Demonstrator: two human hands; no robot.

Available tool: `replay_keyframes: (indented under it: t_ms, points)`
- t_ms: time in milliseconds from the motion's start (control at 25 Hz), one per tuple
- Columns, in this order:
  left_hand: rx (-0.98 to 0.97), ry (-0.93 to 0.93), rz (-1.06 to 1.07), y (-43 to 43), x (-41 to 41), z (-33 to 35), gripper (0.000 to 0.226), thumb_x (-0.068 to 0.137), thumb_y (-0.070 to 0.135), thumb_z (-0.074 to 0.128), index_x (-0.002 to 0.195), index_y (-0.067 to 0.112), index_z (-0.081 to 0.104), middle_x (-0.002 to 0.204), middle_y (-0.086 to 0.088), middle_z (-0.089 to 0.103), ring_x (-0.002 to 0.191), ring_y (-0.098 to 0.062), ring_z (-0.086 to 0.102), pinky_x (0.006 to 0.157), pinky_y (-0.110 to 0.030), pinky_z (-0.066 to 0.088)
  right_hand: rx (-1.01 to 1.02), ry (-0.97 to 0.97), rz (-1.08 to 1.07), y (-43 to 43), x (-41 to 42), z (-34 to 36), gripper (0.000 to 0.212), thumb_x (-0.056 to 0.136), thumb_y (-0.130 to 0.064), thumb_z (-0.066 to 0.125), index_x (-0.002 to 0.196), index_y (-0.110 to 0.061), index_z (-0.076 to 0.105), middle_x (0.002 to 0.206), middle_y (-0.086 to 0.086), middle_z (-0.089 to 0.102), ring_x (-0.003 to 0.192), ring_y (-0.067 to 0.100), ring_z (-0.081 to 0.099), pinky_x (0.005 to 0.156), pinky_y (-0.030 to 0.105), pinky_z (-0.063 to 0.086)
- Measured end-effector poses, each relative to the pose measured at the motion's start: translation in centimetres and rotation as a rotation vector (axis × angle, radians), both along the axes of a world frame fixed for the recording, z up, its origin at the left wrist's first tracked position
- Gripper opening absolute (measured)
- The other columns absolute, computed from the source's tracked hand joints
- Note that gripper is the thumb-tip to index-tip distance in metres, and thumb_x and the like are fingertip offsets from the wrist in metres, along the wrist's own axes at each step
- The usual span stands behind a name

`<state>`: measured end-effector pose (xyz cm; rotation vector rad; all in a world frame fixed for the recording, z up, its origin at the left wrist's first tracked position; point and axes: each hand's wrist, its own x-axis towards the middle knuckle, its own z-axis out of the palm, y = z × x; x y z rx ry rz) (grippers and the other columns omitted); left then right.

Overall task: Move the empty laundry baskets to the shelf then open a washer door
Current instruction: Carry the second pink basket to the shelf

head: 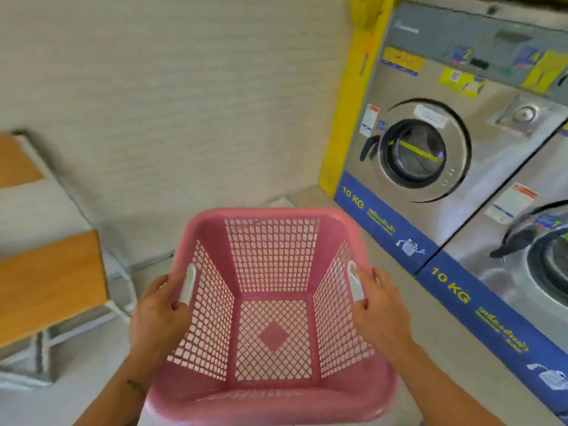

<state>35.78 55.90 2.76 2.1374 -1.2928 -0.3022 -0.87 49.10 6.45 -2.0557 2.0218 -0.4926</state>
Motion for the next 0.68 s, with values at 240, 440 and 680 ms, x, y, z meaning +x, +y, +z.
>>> replay_keyframes:
  t_ms: [240, 440, 680]
  points:
    - [-0.003, -0.056, 0.287, 15.9, 13.5, 5.0, 0.06, 0.073, 0.01, 0.057, 0.127, 0.035, 0.061, 0.12, 0.006, 0.062, 0.084, -0.016, 0.056, 0.064, -0.027, 0.042, -0.014, -0.046, 0.367, 3.8, 17.2, 3.5, 0.068, 0.071, -0.011, 0.054, 0.137, -0.03, 0.05, 0.121, 0.001, 0.05, 0.089, 0.024, 0.059, 0.065, 0.035, 0.048]
    - [-0.016, -0.062, 0.506, 30.1, 26.0, 6.1, 0.061, 0.066, 0.017, 0.054, 0.123, 0.036, 0.063, 0.104, 0.012, 0.062, 0.076, -0.017, 0.058, 0.061, -0.028, 0.045, -0.017, -0.068, 0.546, 11.9, 34.7, 3.2, 0.063, 0.076, -0.012, 0.053, 0.135, -0.033, 0.05, 0.107, -0.007, 0.045, 0.07, 0.012, 0.053, 0.051, 0.026, 0.038]
    - [0.011, -0.123, 0.75, 45.6, 39.2, 7.8, 0.063, 0.067, 0.014, 0.055, 0.125, 0.037, 0.061, 0.103, 0.011, 0.063, 0.075, -0.014, 0.055, 0.066, -0.029, 0.052, 0.019, -0.142, 0.76, 22.3, 54.0, 4.1, 0.047, 0.081, -0.018, 0.051, 0.125, -0.034, 0.058, 0.105, -0.004, 0.05, 0.085, 0.023, 0.055, 0.068, 0.035, 0.045]
